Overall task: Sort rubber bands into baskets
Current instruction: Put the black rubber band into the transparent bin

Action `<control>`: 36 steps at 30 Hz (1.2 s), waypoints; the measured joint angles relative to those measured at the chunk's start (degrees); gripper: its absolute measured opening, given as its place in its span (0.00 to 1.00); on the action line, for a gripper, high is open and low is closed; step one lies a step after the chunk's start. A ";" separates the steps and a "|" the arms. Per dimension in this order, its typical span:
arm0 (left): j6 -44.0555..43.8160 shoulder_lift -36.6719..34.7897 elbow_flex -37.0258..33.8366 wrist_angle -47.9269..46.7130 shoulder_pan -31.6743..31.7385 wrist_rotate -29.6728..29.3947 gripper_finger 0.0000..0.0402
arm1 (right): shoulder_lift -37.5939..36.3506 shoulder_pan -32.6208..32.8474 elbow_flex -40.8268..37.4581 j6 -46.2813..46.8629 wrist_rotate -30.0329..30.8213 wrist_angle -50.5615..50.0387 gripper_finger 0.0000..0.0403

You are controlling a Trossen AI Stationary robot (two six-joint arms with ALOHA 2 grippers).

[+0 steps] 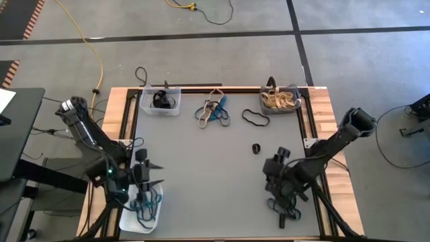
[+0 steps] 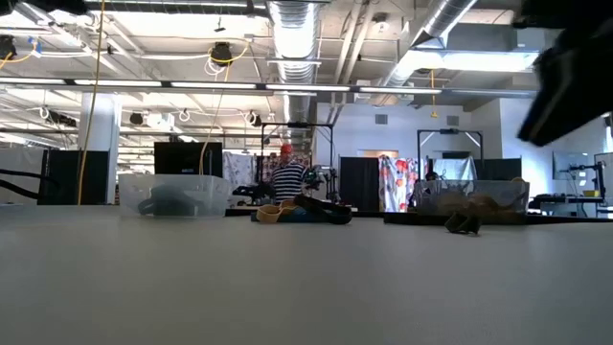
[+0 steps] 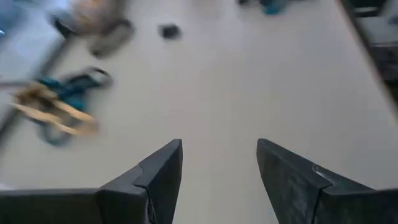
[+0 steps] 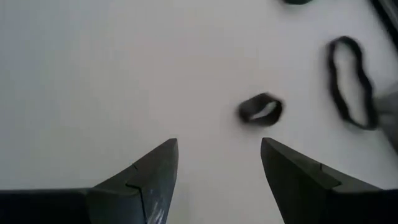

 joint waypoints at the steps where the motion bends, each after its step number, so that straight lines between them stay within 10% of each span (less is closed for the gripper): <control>1: 0.88 0.53 0.00 0.01 0.59 -1.66 0.49 | 0.00 -1.21 -0.43 0.02 1.04 0.09 0.64; 22: 17.87 21.48 0.00 15.90 17.96 -11.67 0.49 | 0.04 -28.59 -16.66 -21.23 -10.04 29.92 0.58; 36: 39.66 24.48 0.02 37.78 30.51 3.88 0.49 | -0.07 -37.63 -21.02 -29.63 -24.22 40.38 0.22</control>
